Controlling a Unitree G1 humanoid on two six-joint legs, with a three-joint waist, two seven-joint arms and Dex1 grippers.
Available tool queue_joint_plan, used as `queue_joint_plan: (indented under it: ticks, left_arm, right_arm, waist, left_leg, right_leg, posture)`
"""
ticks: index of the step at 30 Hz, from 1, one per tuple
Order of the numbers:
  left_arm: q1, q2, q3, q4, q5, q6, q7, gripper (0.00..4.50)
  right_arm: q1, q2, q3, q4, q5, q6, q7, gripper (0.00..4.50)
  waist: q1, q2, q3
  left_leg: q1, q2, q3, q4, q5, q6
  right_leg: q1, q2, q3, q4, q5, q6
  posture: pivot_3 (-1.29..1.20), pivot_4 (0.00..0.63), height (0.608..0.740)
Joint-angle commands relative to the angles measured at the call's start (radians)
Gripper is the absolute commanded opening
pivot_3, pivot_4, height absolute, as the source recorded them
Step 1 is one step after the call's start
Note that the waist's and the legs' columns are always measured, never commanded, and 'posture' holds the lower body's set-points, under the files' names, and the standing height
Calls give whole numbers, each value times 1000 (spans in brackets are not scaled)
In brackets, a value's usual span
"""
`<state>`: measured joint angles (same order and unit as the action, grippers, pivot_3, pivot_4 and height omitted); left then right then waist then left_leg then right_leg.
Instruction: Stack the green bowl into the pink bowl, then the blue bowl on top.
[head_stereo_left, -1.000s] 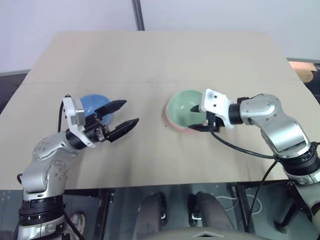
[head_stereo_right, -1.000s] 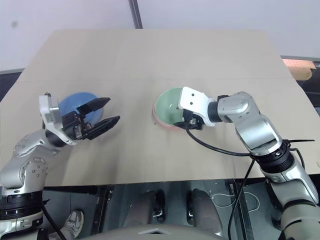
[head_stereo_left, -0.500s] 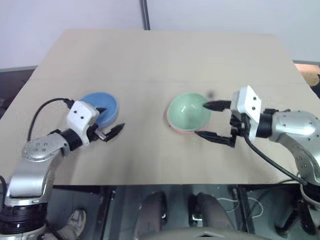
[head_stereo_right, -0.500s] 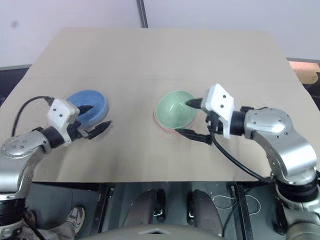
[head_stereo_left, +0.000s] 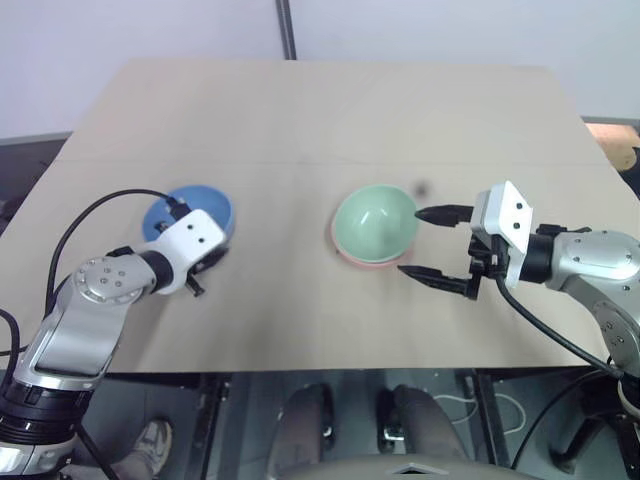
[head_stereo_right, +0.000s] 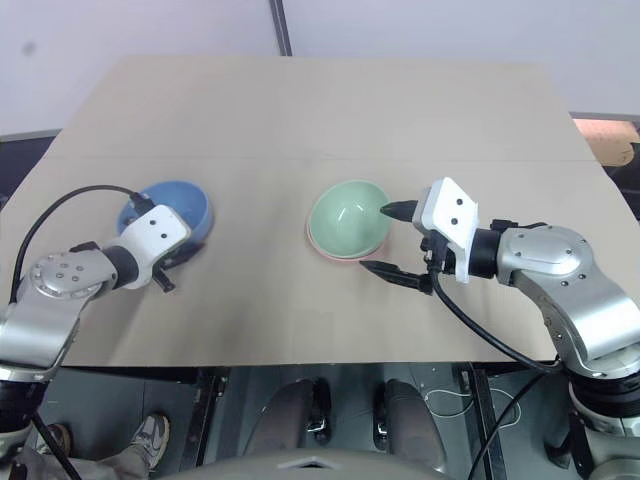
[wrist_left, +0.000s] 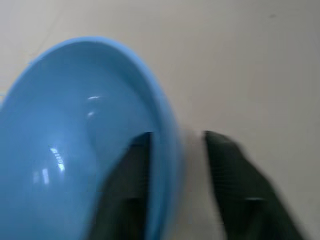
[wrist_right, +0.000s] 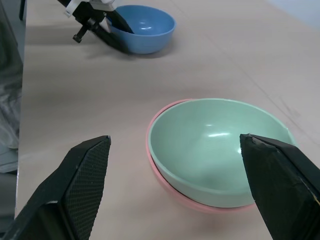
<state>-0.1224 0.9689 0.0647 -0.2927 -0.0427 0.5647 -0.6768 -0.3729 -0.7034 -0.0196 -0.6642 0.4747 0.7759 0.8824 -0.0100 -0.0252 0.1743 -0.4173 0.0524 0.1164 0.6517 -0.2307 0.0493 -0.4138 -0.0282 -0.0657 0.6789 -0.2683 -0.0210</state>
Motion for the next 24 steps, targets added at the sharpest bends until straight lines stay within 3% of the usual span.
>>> queue_joint_plan:
  ticks: [1, 12, 21, 24]
  left_arm:
    - [-28, 0, 6, -5, 15, -13, -2, 58]
    - [-154, -14, -10, -77, -43, -77, -106, 58]
    - [-455, -56, -191, -83, -98, -315, -372, 58]
    - [-572, -142, -288, -13, -73, -387, -423, 58]
  right_arm:
    - [11, -11, -29, -22, 17, -34, -17, 4500]
    - [36, 22, -70, -23, 93, -68, -68, 4500]
    - [111, -9, -215, -37, 160, -67, -117, 4500]
    - [127, -14, -268, -39, 186, -62, -143, 4500]
  waist:
    - [0, 0, 0]
    - [3, 0, 0]
    - [22, 0, 0]
    - [24, 0, 0]
  left_leg:
    - [0, 0, 0, 0, 0, 0]
    - [0, 0, 0, 1, 0, 0]
    - [0, -1, 0, 2, 0, 0]
    - [1, -1, 1, 3, 0, 0]
  right_leg:
    - [0, 0, 0, 0, 0, 0]
    - [0, 0, 0, 0, 0, 0]
    - [1, 1, 0, 1, 0, 0]
    - [2, 3, 2, 2, 0, 0]
  posture:
    - [0, 150, 740]
    - [0, 150, 740]
    - [0, 150, 740]
    - [0, 150, 740]
